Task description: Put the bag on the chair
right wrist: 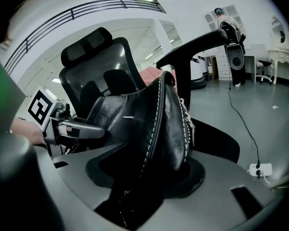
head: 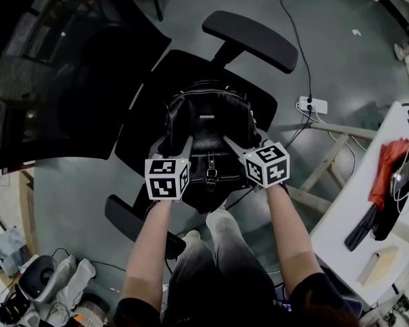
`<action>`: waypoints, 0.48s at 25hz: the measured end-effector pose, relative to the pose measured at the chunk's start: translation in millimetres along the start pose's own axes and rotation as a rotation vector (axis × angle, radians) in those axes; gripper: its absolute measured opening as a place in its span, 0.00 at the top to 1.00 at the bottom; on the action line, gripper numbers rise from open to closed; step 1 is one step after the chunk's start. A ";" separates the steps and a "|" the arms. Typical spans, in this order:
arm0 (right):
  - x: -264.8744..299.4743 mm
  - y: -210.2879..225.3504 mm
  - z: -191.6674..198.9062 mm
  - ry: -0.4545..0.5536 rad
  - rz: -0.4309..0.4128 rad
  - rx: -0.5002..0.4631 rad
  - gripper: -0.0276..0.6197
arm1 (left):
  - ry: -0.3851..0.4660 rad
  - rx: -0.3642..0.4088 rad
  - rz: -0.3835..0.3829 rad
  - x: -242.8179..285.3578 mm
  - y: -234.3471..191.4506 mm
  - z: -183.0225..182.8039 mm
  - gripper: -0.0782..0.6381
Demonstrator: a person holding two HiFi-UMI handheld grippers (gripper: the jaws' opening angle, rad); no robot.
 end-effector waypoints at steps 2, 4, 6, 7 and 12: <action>-1.7 1.9 -0.1 -0.006 0.026 -0.002 0.60 | -0.002 -0.003 -0.007 -0.5 0.1 -0.5 0.61; -3.9 4.4 0.3 -0.011 0.059 -0.009 0.56 | -0.005 0.000 -0.021 -1.9 -0.1 -0.2 0.61; -7.1 9.5 0.5 -0.017 0.102 -0.022 0.53 | -0.012 0.013 -0.036 -2.7 -0.5 0.0 0.59; -9.5 12.7 0.5 -0.020 0.121 -0.026 0.53 | -0.018 0.021 -0.042 -2.6 -0.5 -0.1 0.59; -21.8 26.6 1.4 -0.022 0.171 -0.008 0.53 | -0.027 0.024 -0.072 -3.4 -3.0 -2.7 0.54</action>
Point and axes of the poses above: the fingertips, and each gripper's own axes: x forward along the fingers, y to its right, z out of its underside, the point moved 5 cm from there along -x, backward along the fingers, and after that the axes turned 11 degrees about z, right-handed, at the moved point
